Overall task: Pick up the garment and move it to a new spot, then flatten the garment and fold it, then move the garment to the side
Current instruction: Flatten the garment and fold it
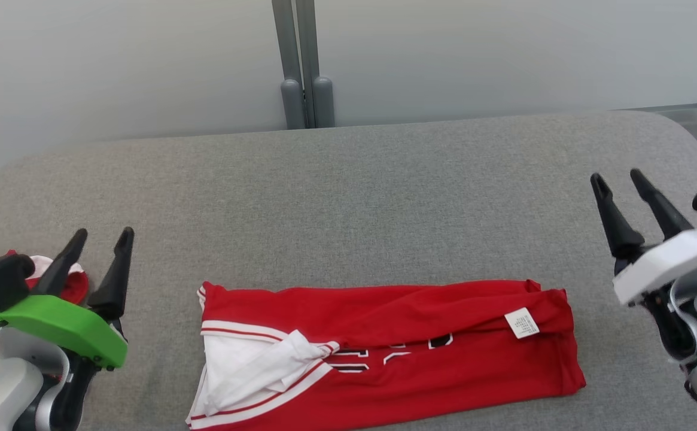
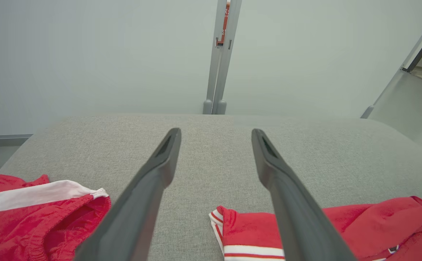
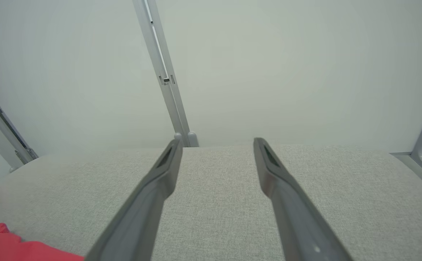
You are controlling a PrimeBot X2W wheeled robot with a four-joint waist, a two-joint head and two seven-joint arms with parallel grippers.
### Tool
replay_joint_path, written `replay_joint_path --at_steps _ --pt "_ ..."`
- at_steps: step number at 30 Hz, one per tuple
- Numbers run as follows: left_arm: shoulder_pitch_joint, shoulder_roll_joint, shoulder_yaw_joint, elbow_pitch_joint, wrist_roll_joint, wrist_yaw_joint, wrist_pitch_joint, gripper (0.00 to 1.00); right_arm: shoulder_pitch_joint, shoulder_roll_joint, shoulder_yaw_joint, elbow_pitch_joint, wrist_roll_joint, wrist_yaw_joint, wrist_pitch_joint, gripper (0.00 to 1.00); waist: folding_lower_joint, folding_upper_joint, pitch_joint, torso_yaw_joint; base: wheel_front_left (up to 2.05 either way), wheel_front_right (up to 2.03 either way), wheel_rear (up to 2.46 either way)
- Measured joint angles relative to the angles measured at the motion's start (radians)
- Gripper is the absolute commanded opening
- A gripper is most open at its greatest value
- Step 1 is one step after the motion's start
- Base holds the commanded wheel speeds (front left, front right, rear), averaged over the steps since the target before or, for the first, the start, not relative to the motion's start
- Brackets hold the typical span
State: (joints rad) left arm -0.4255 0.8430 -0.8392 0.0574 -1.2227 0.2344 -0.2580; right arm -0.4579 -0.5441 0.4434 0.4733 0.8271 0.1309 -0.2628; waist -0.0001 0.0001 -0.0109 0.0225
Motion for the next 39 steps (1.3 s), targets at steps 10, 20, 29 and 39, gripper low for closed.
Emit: replay_joint_path --at_steps 10,20,29,39 --pt "0.375 -0.307 0.493 -0.082 0.396 0.017 -0.005 1.00 0.358 0.217 -0.295 -0.124 -0.261 0.000 0.000 1.00 0.0000 0.0000 -0.006 0.017 0.00 0.00 0.00" --pt "0.452 -0.455 0.581 -0.036 0.551 -0.113 -0.004 1.00 0.378 0.254 -0.329 -0.066 -0.302 0.000 0.094 1.00 0.0000 0.0000 0.002 0.023 0.00 0.00 0.00" --pt "0.423 -0.496 0.579 0.030 0.600 -0.174 -0.005 1.00 0.291 0.284 -0.331 0.117 -0.292 0.000 0.250 1.00 0.0000 0.0000 0.030 0.050 0.00 0.00 0.00" --pt "0.394 -0.520 0.582 0.079 0.619 -0.204 -0.005 1.00 0.236 0.321 -0.340 0.226 -0.197 -0.001 0.412 0.75 0.0000 0.0000 0.053 0.098 0.00 0.00 0.00"
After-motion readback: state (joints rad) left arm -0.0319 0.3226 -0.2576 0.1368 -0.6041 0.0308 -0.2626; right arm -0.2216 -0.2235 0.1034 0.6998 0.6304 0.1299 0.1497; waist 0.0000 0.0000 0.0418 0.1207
